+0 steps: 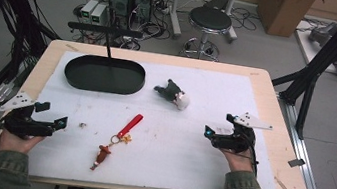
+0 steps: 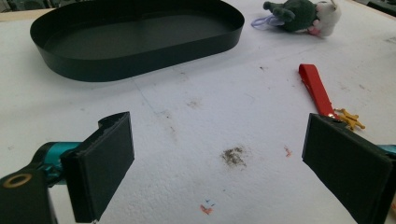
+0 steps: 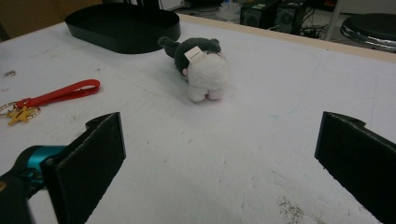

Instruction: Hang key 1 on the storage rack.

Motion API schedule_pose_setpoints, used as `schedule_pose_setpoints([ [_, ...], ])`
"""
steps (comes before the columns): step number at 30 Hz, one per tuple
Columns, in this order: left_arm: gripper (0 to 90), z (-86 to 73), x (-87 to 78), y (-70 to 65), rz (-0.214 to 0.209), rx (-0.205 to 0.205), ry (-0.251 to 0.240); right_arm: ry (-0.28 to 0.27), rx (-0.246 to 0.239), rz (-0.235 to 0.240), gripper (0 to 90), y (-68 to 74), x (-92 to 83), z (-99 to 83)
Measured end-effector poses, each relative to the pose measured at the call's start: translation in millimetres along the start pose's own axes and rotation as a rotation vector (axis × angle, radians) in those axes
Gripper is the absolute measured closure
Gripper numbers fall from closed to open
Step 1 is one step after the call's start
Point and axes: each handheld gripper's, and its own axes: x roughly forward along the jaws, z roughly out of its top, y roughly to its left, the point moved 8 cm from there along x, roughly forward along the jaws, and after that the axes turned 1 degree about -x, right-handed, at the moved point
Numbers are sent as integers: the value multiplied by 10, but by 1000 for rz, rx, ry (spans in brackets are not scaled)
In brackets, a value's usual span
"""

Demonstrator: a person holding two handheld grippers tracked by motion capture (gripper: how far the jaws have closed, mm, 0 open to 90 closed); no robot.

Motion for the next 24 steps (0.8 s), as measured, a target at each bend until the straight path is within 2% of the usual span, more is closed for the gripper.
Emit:
schedule_pose_setpoints([
  [7, 95, 0, 4, 4, 6, -4, 1, 1, -1, -3, 8, 0, 1, -3],
  [10, 96, 2, -1, 7, 9, -5, 1, 19, -2, -1, 8, 10, 12, -23],
  [16, 96, -15, 25, 5, 10, 0, 24, 17, -3, 1, 8, 5, 24, -21],
  [21, 97, 10, 28, 4, 10, -4, 22, 15, -7, -4, 8, 14, 4, -18],
  [23, 96, 26, 43, 1, 20, 4, 27, 13, -10, -7, 8, 16, -4, -16],
  [24, 93, 49, 82, 5, 50, 21, 29, 20, -11, -7, 8, 23, -4, -22],
])
